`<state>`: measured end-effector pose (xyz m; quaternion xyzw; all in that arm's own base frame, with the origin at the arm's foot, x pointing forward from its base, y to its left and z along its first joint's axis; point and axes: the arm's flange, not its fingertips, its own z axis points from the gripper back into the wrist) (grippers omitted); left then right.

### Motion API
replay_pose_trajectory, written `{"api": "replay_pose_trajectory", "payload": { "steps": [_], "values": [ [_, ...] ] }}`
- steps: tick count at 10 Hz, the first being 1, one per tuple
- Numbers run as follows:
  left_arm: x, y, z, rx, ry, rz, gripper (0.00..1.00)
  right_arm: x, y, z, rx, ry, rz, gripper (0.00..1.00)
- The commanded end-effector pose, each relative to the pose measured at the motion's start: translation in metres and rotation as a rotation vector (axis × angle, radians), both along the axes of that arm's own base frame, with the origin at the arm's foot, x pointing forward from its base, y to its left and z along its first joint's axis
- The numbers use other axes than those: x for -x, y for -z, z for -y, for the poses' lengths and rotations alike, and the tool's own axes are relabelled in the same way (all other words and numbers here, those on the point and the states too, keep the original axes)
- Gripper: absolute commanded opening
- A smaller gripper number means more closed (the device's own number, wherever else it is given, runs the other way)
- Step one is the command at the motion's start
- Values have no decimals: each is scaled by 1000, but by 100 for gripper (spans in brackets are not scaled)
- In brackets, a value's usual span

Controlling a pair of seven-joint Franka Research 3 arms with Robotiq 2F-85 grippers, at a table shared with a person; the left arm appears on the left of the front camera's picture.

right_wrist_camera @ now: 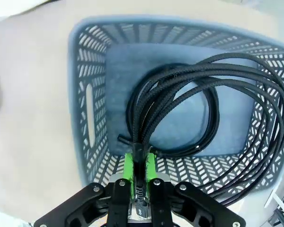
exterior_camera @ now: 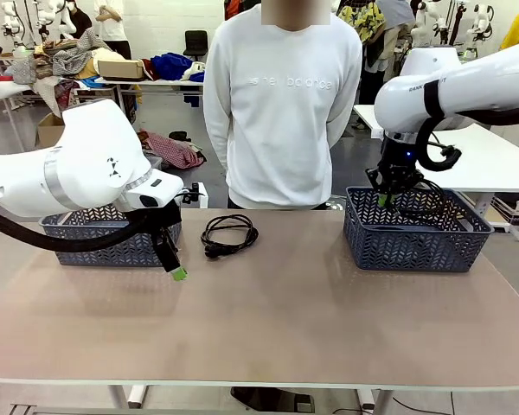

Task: Organize the cables according to human instructions.
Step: Pick up a bundle of cables and place it in the basket indicated by the human.

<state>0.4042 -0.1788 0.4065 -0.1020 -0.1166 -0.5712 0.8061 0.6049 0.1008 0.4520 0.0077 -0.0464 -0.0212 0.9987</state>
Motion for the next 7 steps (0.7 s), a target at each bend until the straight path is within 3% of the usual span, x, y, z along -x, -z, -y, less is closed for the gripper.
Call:
{"api": "replay_pose_trajectory", "payload": {
  "steps": [1,6,7],
  "values": [
    [0,0,-1,3,-7,-2,100,-16,-3,6,25,-2,18,0],
    [0,0,-1,3,-7,-2,100,-34,18,7,29,5,33,0],
    [0,0,-1,3,-7,-2,100,-33,21,6,14,4,24,14]
  ]
}}
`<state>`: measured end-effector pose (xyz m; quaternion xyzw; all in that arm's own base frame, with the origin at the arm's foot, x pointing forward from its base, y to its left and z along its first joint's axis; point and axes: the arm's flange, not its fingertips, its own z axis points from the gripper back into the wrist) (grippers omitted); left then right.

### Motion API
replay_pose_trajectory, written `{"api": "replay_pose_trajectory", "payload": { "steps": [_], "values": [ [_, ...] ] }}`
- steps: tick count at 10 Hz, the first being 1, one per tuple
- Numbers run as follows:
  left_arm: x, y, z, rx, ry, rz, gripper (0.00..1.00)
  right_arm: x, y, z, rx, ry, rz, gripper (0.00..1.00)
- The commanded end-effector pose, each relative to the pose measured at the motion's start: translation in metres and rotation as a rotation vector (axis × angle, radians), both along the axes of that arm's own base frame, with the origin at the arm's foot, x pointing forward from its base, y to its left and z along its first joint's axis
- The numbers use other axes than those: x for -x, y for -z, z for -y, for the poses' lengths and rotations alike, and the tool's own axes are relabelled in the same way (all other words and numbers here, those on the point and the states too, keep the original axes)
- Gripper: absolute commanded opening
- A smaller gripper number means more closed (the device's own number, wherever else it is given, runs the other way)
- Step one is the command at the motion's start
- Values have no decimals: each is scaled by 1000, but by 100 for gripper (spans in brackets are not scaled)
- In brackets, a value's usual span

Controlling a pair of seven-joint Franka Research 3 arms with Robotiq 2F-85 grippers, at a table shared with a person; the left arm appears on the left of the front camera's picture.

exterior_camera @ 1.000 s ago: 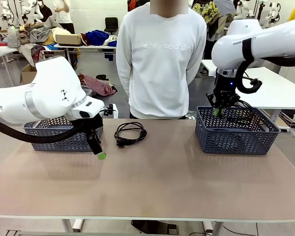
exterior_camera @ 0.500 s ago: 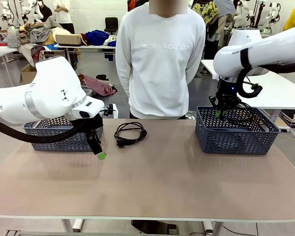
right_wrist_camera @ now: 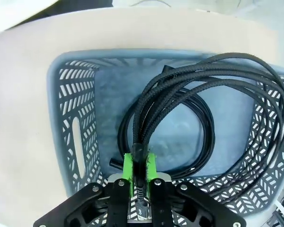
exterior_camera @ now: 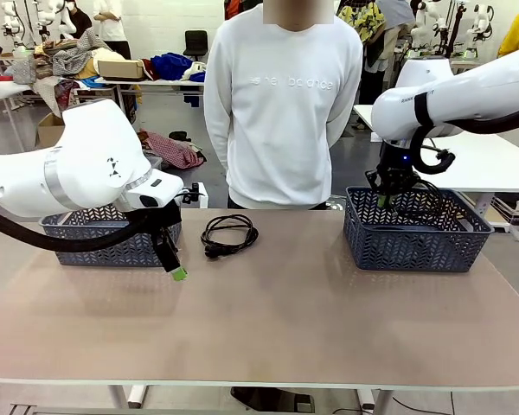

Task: Organize the cables according to human instructions.
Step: Pick up a bundle of cables and place it in the basket indicated by the human.

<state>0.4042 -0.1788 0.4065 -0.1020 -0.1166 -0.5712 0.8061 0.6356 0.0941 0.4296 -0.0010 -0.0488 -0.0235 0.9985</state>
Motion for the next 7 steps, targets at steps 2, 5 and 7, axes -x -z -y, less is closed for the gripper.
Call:
{"api": "replay_pose_trajectory", "payload": {
  "steps": [2,5,7],
  "values": [
    [0,0,-1,3,-7,-1,100,-2,-2,-2,-9,5,10,34],
    [0,0,-1,3,-7,-1,100,-1,-8,-3,-18,19,2,72],
    [0,0,-1,3,-7,-1,100,-1,-7,0,-19,25,-7,92]
  ]
}}
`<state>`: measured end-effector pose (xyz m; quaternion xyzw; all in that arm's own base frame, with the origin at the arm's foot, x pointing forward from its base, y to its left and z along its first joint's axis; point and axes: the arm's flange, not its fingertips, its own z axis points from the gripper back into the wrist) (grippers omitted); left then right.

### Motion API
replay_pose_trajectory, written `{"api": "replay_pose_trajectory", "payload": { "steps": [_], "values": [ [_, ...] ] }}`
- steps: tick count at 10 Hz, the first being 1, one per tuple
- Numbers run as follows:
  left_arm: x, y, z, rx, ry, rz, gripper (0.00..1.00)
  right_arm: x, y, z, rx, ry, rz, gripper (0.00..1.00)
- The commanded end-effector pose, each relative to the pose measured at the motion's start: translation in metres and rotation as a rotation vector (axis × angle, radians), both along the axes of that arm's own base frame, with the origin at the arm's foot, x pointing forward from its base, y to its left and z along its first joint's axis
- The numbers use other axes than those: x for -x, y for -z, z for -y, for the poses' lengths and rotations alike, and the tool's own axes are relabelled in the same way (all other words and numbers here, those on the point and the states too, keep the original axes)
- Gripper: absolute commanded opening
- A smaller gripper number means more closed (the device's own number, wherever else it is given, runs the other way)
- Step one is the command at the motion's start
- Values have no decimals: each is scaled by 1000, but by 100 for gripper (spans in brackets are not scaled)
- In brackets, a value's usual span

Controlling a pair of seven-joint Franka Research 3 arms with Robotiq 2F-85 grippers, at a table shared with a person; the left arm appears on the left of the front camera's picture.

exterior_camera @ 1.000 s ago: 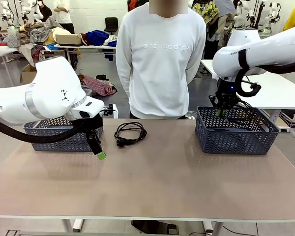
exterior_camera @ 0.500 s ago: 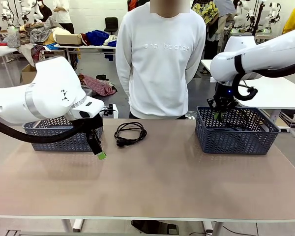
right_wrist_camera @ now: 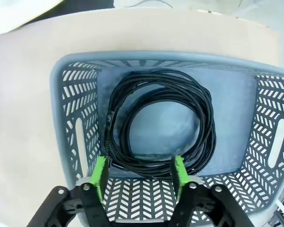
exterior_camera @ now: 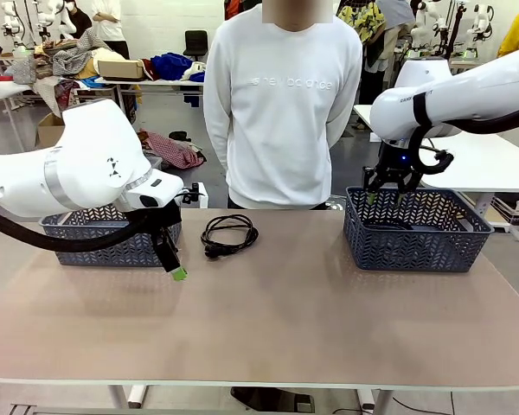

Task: Organize the cables according to human instructions.
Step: Pick up a bundle of cables and place it in the basket indicated by the human.

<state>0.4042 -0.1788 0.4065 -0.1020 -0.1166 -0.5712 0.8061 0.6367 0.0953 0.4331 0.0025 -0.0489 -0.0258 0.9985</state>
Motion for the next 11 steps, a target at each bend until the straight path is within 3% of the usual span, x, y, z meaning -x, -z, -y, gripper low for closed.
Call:
{"api": "replay_pose_trajectory", "payload": {
  "steps": [1,2,6,7,11],
  "values": [
    [0,0,-1,3,-7,-1,100,0,-4,0,-10,21,-9,94],
    [0,0,-1,3,-7,-1,100,1,-5,0,-6,20,-15,100],
    [0,0,-1,3,-7,-1,100,3,-6,-3,0,58,-7,100],
    [0,0,-1,3,-7,-1,100,1,0,0,1,6,-11,100],
    [0,0,-1,3,-7,-1,100,1,2,0,1,16,-14,100]
  ]
}}
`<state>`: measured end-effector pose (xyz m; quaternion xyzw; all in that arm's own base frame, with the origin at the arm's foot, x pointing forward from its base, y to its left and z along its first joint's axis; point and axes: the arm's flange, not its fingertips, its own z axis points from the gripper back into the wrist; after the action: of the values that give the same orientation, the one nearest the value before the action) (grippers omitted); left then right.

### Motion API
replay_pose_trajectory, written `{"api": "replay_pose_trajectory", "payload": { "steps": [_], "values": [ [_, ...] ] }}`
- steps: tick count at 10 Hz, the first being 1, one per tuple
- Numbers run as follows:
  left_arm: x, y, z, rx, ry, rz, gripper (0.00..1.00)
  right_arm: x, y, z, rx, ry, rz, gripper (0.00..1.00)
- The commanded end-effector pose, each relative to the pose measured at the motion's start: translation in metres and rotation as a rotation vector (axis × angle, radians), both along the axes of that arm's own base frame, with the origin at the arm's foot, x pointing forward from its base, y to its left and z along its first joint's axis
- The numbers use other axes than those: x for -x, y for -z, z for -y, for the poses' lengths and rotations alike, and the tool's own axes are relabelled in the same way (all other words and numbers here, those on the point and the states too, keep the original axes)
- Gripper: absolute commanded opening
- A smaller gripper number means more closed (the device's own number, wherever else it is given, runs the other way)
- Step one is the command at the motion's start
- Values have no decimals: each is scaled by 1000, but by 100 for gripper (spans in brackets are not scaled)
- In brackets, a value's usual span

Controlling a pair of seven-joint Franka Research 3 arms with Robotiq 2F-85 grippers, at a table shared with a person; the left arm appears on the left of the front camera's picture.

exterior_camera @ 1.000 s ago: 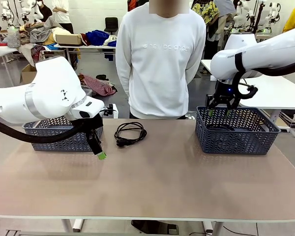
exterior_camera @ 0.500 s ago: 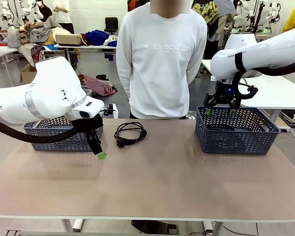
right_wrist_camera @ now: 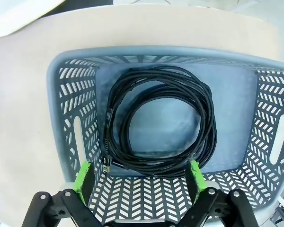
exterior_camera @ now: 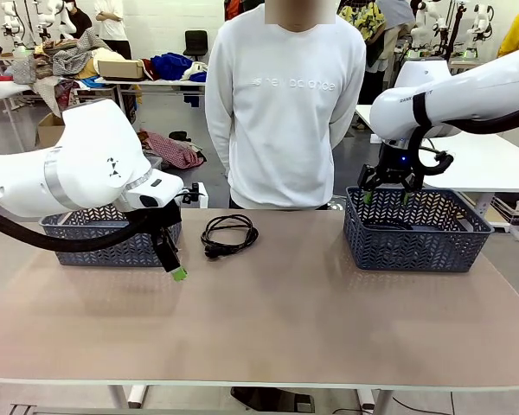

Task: Organize the cables according to human instructions.
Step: Pick up a bundle of cables and place it in the basket indicated by the human.

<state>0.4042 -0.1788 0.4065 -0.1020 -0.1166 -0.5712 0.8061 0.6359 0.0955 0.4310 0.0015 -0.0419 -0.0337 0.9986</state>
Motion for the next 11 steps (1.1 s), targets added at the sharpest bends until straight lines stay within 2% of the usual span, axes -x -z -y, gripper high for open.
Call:
{"api": "replay_pose_trajectory", "payload": {
  "steps": [1,4,6,9,11],
  "values": [
    [0,0,-1,3,-7,-1,100,7,-8,-8,-29,-41,33,100],
    [0,0,-1,3,-7,-1,100,50,-30,-33,-79,-157,128,100],
    [0,0,-1,3,-7,-1,100,90,-40,-50,-118,-258,187,100],
    [0,0,-1,3,-7,-1,100,150,-47,-75,-175,-457,277,100],
    [0,0,-1,3,-7,-1,100,175,-42,-87,-210,-564,318,100]
  ]
}}
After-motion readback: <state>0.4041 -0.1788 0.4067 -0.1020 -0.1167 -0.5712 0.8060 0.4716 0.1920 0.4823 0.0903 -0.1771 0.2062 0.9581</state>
